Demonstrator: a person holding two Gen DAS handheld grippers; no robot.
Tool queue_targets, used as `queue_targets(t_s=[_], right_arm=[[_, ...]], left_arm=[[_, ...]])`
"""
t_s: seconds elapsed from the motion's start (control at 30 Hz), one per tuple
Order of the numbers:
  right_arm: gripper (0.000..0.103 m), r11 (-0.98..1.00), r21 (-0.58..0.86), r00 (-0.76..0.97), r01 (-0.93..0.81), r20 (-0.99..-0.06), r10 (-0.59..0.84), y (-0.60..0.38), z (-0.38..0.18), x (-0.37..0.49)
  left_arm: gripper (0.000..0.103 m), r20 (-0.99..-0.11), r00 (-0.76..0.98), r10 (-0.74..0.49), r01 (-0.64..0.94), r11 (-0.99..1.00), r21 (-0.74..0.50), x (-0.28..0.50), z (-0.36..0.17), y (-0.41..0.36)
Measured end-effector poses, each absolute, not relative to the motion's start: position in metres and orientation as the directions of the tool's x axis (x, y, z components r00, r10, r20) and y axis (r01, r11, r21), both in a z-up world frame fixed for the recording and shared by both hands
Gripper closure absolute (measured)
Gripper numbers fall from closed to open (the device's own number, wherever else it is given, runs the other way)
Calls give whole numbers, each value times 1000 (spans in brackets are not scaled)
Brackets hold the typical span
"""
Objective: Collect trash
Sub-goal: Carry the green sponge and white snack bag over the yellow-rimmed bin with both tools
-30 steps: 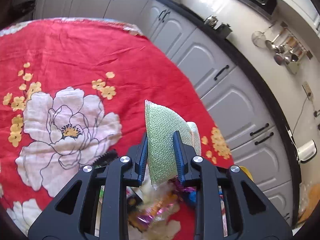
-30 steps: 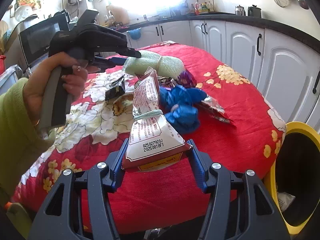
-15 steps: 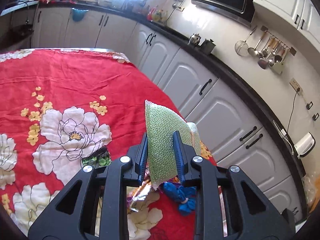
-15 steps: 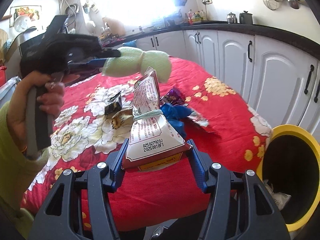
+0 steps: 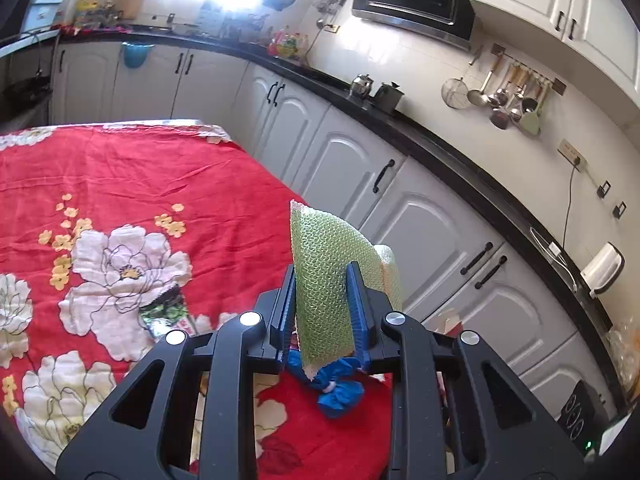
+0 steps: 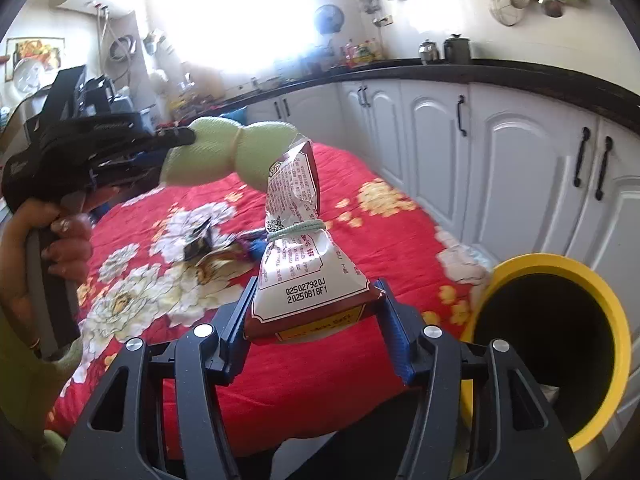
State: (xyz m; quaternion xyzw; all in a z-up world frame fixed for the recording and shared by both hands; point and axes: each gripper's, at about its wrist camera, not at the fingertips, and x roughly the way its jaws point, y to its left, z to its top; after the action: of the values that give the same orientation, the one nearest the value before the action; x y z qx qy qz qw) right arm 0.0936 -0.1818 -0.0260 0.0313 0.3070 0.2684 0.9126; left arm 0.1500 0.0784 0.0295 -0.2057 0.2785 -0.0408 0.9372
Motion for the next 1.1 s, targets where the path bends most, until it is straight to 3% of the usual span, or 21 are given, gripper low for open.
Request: queue_targets(t_s=[1.1], right_arm=[[49, 935, 225, 777, -272, -522, 352, -293, -19, 94]], left_arm=[[85, -496, 813, -305, 150, 933, -328, 155, 33, -38]])
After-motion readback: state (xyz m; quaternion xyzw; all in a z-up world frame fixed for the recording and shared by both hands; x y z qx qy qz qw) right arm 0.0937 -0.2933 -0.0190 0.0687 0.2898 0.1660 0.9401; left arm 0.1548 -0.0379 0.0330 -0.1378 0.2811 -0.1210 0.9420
